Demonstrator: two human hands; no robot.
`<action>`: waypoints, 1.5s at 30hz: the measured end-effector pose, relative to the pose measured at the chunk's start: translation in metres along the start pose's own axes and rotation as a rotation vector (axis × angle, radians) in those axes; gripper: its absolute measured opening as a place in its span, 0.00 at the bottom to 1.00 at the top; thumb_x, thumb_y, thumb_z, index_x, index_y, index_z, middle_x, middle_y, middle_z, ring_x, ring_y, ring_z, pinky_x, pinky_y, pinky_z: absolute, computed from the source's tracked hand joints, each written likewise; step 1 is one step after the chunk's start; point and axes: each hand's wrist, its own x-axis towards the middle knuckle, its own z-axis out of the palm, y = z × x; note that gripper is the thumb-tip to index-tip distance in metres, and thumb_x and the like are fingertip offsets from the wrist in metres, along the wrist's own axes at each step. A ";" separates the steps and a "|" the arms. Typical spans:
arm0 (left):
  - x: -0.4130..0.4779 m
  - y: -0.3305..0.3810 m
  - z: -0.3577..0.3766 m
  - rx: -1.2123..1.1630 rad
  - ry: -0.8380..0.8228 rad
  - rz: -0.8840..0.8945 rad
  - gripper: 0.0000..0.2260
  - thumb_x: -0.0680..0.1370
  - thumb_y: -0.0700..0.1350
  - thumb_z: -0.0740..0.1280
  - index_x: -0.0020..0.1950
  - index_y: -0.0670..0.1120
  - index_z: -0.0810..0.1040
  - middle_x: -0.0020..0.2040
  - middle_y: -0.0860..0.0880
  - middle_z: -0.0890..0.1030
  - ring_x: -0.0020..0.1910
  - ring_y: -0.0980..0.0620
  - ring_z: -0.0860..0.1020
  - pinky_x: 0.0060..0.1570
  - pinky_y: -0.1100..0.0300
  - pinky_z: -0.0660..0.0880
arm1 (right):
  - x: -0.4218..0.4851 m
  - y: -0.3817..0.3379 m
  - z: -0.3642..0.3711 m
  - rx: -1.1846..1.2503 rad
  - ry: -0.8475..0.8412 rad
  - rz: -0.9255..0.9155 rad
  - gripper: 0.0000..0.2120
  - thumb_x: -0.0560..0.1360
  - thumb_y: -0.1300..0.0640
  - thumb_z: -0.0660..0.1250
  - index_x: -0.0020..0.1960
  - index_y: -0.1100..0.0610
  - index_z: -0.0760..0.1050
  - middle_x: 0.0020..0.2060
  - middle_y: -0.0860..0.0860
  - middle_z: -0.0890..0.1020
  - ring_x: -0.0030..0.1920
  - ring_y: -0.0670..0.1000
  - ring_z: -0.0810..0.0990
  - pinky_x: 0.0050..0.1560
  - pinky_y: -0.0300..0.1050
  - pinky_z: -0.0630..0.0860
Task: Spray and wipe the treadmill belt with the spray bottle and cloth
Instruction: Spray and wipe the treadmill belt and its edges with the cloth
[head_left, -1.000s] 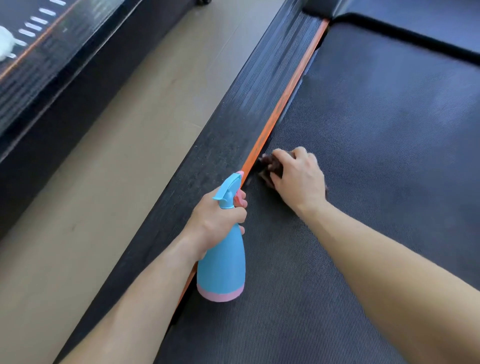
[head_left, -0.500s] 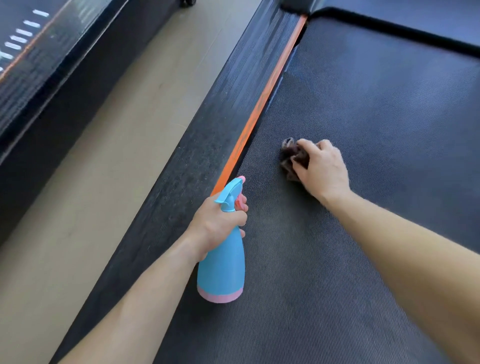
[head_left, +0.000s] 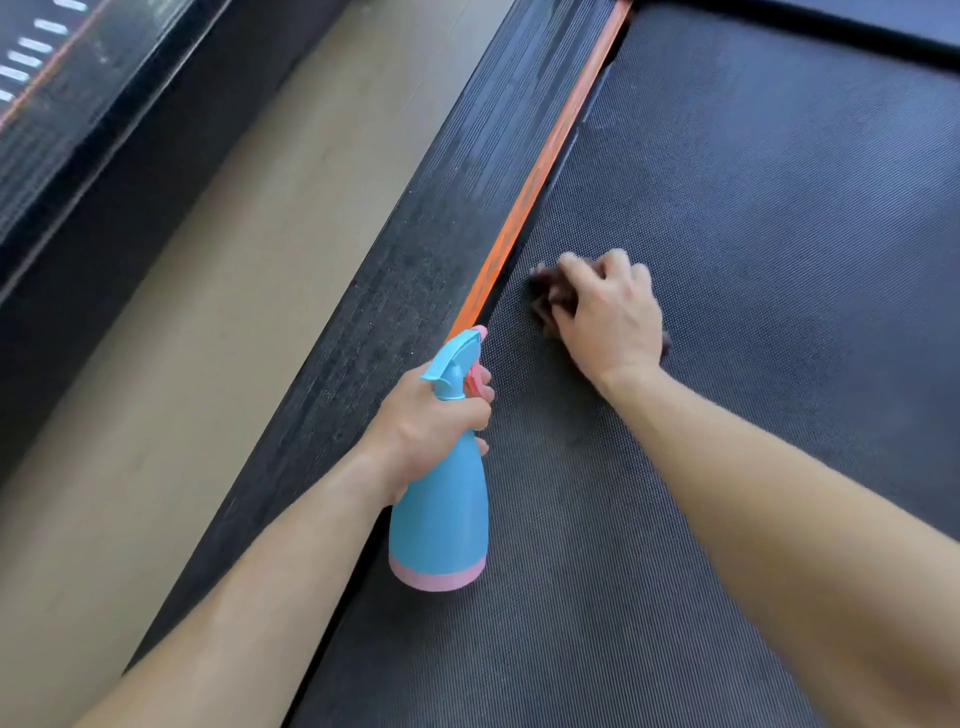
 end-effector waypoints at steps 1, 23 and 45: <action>0.000 -0.001 -0.001 0.016 -0.009 0.006 0.24 0.75 0.33 0.69 0.65 0.58 0.82 0.60 0.45 0.85 0.42 0.44 0.83 0.37 0.62 0.80 | 0.007 -0.004 0.001 0.009 -0.021 0.074 0.20 0.75 0.47 0.70 0.65 0.50 0.75 0.55 0.59 0.74 0.53 0.63 0.73 0.47 0.58 0.78; -0.019 -0.004 -0.012 0.137 0.009 0.040 0.27 0.77 0.33 0.67 0.67 0.60 0.81 0.59 0.47 0.84 0.42 0.45 0.84 0.36 0.68 0.78 | -0.079 0.019 -0.019 0.137 -0.183 -0.235 0.22 0.71 0.46 0.71 0.63 0.50 0.76 0.47 0.54 0.73 0.45 0.59 0.74 0.40 0.57 0.80; -0.021 -0.006 0.007 0.194 -0.034 -0.010 0.15 0.76 0.35 0.68 0.57 0.52 0.82 0.54 0.49 0.85 0.41 0.47 0.85 0.37 0.64 0.79 | -0.060 0.061 -0.040 -0.054 -0.198 -0.407 0.36 0.77 0.34 0.58 0.80 0.49 0.59 0.72 0.58 0.64 0.64 0.64 0.68 0.63 0.64 0.73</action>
